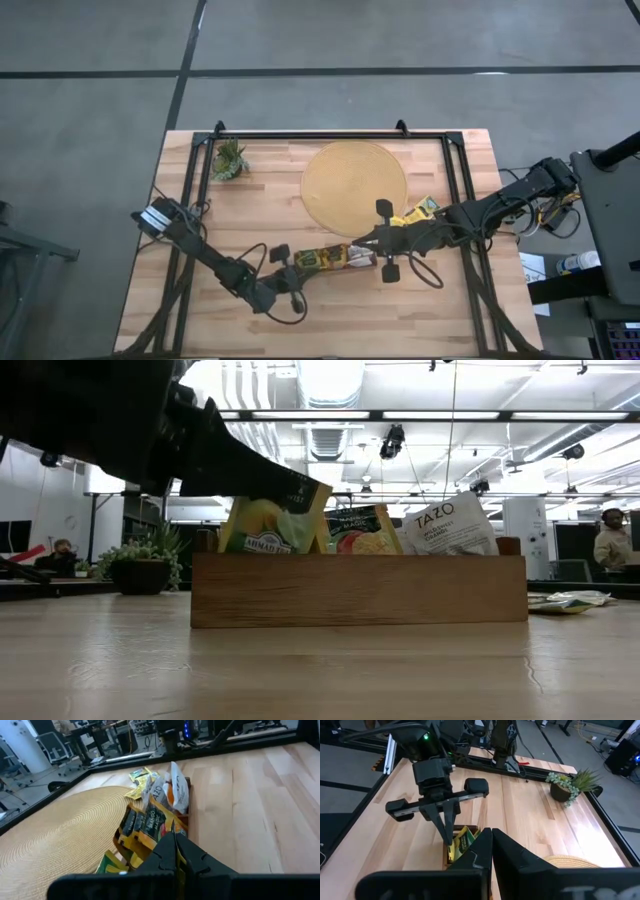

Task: Pick & Place Tea
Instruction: Put the yellow tea bag into the left section of the wooden organizer

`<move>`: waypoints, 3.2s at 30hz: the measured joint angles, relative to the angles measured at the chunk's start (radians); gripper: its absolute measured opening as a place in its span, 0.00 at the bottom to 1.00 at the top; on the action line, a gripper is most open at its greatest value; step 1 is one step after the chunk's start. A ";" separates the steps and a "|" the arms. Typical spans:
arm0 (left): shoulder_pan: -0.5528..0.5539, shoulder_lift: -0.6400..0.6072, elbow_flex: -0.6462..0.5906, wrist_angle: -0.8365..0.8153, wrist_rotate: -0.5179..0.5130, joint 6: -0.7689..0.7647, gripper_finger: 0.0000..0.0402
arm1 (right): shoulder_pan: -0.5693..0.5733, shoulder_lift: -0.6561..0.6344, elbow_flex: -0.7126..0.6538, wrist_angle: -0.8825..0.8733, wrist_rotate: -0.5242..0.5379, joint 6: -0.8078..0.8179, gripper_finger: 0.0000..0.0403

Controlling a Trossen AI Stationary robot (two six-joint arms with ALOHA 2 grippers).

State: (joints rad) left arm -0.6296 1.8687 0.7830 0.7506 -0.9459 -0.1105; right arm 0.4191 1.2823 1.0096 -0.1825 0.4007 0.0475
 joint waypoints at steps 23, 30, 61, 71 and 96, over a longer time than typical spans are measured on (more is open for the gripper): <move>0.003 0.023 -0.090 0.164 -0.032 -0.085 0.00 | 0.000 0.000 0.000 0.000 0.000 0.005 0.02; 0.006 0.148 -0.077 0.385 -0.051 -0.012 0.00 | 0.000 0.000 0.000 0.001 0.000 0.005 0.02; -0.037 -0.044 -0.077 0.285 -0.181 0.145 0.38 | 0.000 -0.015 0.000 -0.004 -0.001 0.003 0.02; -0.100 -0.342 -0.078 0.243 -0.433 0.473 0.38 | 0.022 -0.116 0.000 -0.136 -0.001 0.080 0.02; -0.074 -0.676 -0.136 0.233 -0.284 0.506 0.38 | 0.023 -0.153 0.000 -0.245 -0.061 0.181 0.02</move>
State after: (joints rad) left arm -0.7032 1.1927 0.6472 0.9840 -1.2301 0.3954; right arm 0.4423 1.1292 1.0096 -0.4274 0.3397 0.2287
